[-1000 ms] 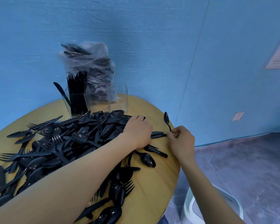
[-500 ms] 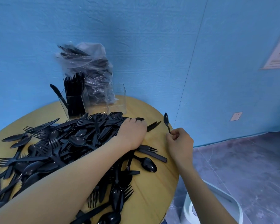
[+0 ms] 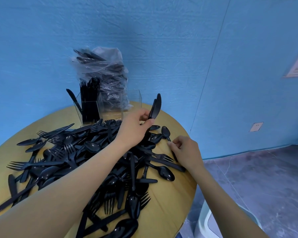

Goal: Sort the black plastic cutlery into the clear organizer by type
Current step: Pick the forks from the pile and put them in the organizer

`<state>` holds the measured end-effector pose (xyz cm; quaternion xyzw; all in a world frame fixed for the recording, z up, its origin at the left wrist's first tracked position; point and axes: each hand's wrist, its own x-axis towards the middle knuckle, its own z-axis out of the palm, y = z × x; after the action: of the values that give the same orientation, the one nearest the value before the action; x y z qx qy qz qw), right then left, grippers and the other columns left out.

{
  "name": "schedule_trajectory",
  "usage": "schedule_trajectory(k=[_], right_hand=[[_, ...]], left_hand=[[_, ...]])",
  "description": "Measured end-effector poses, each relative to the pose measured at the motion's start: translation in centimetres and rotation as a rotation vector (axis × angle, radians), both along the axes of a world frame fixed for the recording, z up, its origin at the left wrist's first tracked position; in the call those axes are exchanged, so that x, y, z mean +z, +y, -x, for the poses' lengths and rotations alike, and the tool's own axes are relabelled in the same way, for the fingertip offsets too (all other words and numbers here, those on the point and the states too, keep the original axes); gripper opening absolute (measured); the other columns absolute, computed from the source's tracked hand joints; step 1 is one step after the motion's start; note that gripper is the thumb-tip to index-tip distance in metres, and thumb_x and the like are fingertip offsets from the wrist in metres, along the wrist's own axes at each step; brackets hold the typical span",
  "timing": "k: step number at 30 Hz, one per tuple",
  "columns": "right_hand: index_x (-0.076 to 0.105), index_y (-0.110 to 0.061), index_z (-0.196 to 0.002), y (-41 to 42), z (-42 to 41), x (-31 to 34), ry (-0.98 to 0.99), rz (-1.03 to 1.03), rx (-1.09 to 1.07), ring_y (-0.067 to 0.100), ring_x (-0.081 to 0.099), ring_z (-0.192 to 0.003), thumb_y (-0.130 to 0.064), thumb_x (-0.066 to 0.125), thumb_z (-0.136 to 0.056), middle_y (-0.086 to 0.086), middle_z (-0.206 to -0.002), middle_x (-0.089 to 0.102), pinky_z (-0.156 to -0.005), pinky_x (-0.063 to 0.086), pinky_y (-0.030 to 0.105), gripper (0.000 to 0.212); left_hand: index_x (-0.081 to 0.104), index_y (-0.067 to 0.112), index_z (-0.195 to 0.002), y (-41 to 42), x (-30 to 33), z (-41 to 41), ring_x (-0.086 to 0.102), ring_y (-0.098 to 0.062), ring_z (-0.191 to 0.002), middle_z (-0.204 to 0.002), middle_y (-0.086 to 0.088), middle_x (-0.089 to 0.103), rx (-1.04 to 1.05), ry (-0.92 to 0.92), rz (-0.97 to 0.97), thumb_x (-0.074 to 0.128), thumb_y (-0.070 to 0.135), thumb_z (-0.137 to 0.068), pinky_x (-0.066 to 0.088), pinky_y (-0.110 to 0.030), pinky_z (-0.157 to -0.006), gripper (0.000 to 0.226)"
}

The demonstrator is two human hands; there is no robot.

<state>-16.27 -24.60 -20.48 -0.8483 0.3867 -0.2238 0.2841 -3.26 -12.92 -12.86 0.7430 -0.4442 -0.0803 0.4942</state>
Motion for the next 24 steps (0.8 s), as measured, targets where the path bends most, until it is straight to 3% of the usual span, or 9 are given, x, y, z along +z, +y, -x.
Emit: schedule_trajectory(k=[2, 5, 7, 11, 14, 16, 19, 21, 24], right_hand=[[0.063, -0.014, -0.087, 0.1, 0.1, 0.5, -0.028, 0.041, -0.008, 0.015, 0.055, -0.081, -0.035, 0.058, -0.091, 0.002, -0.088, 0.062, -0.066, 0.039, 0.026, 0.023], [0.061, -0.018, -0.085, 1.2, -0.1, 2.9, -0.238, 0.064, 0.025, 0.009, 0.053, -0.078, -0.029, 0.056, -0.092, -0.002, -0.088, 0.061, -0.065, 0.035, 0.018, 0.013], [0.063, -0.021, -0.095, 2.5, -0.4, 5.5, -0.431, 0.013, 0.068, 0.002, 0.052, -0.075, -0.026, 0.056, -0.093, -0.004, -0.090, 0.061, -0.064, 0.036, 0.009, 0.009], [0.057, -0.022, -0.123, 4.9, -1.2, 9.8, -0.690, 0.003, 0.150, 0.000, 0.054, -0.078, -0.022, 0.054, -0.095, -0.005, -0.099, 0.058, -0.067, 0.041, 0.009, 0.028], [0.057, -0.024, -0.126, 6.0, -1.8, 10.6, -0.746, 0.028, 0.143, -0.001, 0.053, -0.082, -0.021, 0.055, -0.095, -0.010, -0.099, 0.055, -0.069, 0.040, 0.009, 0.031], [0.060, -0.024, -0.122, 6.8, -2.1, 10.4, -0.781, -0.010, 0.130, 0.004, 0.055, -0.079, -0.021, 0.056, -0.094, -0.011, -0.095, 0.055, -0.072, 0.047, 0.020, 0.029], [0.064, -0.020, -0.117, 7.8, -2.2, 9.9, -0.784, -0.072, 0.139, 0.006, 0.056, -0.062, -0.016, 0.058, -0.093, -0.002, -0.088, 0.059, -0.069, 0.051, 0.030, 0.025], [0.064, -0.021, -0.113, 8.5, -2.3, 9.7, -0.776, -0.132, 0.157, 0.005, 0.055, -0.057, -0.014, 0.059, -0.092, 0.000, -0.083, 0.059, -0.067, 0.054, 0.031, 0.023], [0.065, -0.023, -0.098, 9.0, -2.4, 9.8, -0.731, -0.203, 0.169, 0.009, 0.054, -0.058, -0.010, 0.062, -0.089, -0.003, -0.076, 0.059, -0.064, 0.052, 0.034, 0.016]], left_hand=[[0.059, 0.029, -0.083, 0.4, 0.4, 0.0, 0.062, -0.007, -0.075, -0.087, 0.002, 0.066, -0.010, 0.071, 0.054, 0.060, 0.015, -0.091, 0.049, -0.023, -0.075, 0.016], [0.059, 0.029, -0.085, 1.1, 1.0, 0.2, 0.061, -0.001, -0.064, -0.084, -0.001, 0.068, -0.007, 0.108, 0.114, 0.059, 0.015, -0.092, 0.051, -0.021, -0.071, 0.016], [0.062, 0.026, -0.088, 1.5, 1.4, 0.5, 0.060, -0.005, -0.065, -0.080, 0.000, 0.068, -0.017, 0.114, 0.126, 0.059, 0.014, -0.092, 0.051, -0.023, -0.072, 0.013], [0.064, 0.031, -0.090, 2.4, 2.0, 1.5, 0.060, -0.009, -0.075, -0.080, 0.011, 0.066, -0.067, 0.064, 0.126, 0.059, 0.014, -0.092, 0.046, -0.018, -0.072, 0.018], [0.063, 0.039, -0.091, 3.5, 2.2, 2.4, 0.061, -0.004, -0.080, -0.083, 0.017, 0.066, -0.103, 0.024, 0.141, 0.056, 0.009, -0.093, 0.045, -0.013, -0.075, 0.031], [0.062, 0.042, -0.094, 4.4, 2.3, 2.8, 0.062, 0.000, -0.085, -0.087, 0.018, 0.067, -0.134, 0.033, 0.159, 0.054, 0.003, -0.092, 0.046, -0.013, -0.082, 0.040], [0.065, 0.029, -0.105, 5.6, 2.2, 3.0, 0.062, 0.003, -0.099, -0.103, 0.010, 0.070, -0.192, 0.030, 0.158, 0.049, -0.007, -0.091, 0.044, -0.015, -0.094, 0.042], [0.065, 0.022, -0.108, 6.5, 2.1, 3.0, 0.061, 0.006, -0.097, -0.105, 0.003, 0.070, -0.218, 0.043, 0.140, 0.046, -0.010, -0.091, 0.045, -0.014, -0.092, 0.041], [0.061, 0.031, -0.106, 7.8, 1.8, 2.7, 0.059, 0.006, -0.088, -0.108, -0.006, 0.067, -0.241, 0.093, 0.074, 0.042, -0.009, -0.093, 0.048, -0.013, -0.083, 0.046]])
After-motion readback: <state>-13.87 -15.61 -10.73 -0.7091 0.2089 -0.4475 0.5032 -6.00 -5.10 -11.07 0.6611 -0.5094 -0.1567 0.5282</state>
